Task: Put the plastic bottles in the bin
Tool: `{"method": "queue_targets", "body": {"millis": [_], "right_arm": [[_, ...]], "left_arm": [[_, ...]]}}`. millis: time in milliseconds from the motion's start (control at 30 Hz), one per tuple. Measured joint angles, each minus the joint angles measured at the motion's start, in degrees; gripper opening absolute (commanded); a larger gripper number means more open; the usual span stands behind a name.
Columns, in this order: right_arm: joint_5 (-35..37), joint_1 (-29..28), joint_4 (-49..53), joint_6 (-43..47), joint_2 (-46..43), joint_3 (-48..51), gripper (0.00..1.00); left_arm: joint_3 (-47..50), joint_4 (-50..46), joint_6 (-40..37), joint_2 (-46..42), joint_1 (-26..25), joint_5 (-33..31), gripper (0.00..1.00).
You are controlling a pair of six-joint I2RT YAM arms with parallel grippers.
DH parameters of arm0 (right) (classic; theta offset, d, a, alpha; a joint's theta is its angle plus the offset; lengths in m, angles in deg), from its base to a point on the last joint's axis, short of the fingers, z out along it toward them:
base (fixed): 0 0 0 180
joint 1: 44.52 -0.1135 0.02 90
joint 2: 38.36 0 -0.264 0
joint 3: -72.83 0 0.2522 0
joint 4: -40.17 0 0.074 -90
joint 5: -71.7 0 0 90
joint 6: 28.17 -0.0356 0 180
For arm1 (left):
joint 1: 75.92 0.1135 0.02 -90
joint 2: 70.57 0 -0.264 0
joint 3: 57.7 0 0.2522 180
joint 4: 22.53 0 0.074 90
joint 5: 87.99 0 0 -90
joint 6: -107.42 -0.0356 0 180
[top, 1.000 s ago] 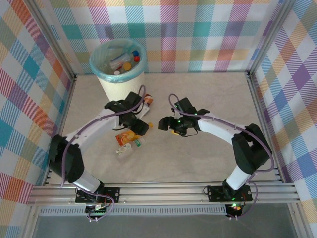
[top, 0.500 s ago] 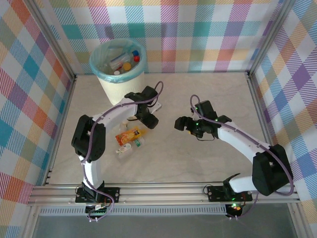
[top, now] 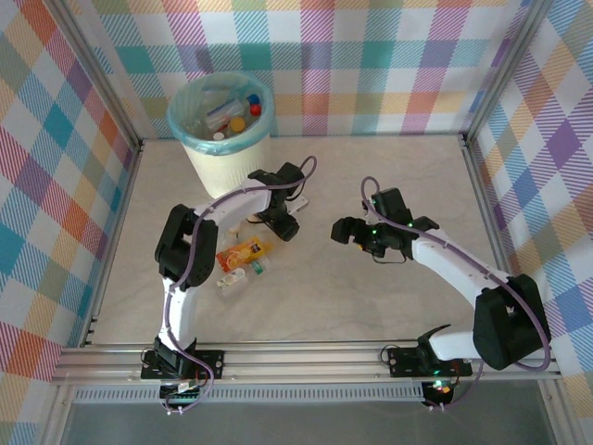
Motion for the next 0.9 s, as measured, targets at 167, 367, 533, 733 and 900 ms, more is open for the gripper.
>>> {"method": "queue_targets", "body": {"millis": [167, 367, 533, 733, 900], "right_arm": [[0.0, 0.66, 0.59, 0.61, -0.52, 0.46, 0.92], [-0.04, 1.22, 1.05, 0.81, -0.66, 0.52, 0.93], [-0.24, 1.55, 1.05, 1.25, -0.66, 0.52, 0.93], [-0.44, 1.84, 1.09, 1.92, -0.66, 0.52, 0.93], [-0.44, 1.92, 1.22, 2.08, -0.66, 0.52, 0.93]], "left_arm": [[-0.83, -0.39, -0.81, 1.6, -0.52, -0.48, 0.55], [-2.36, -1.57, -1.14, 3.76, -0.83, -1.01, 0.51], [-3.21, -1.64, -1.64, 4.26, -0.9, -1.25, 0.44], [-4.61, -2.21, -2.21, 4.66, -0.9, -1.49, 0.43], [-5.18, -3.08, -2.45, 4.87, -0.92, -1.86, 0.48]]}}
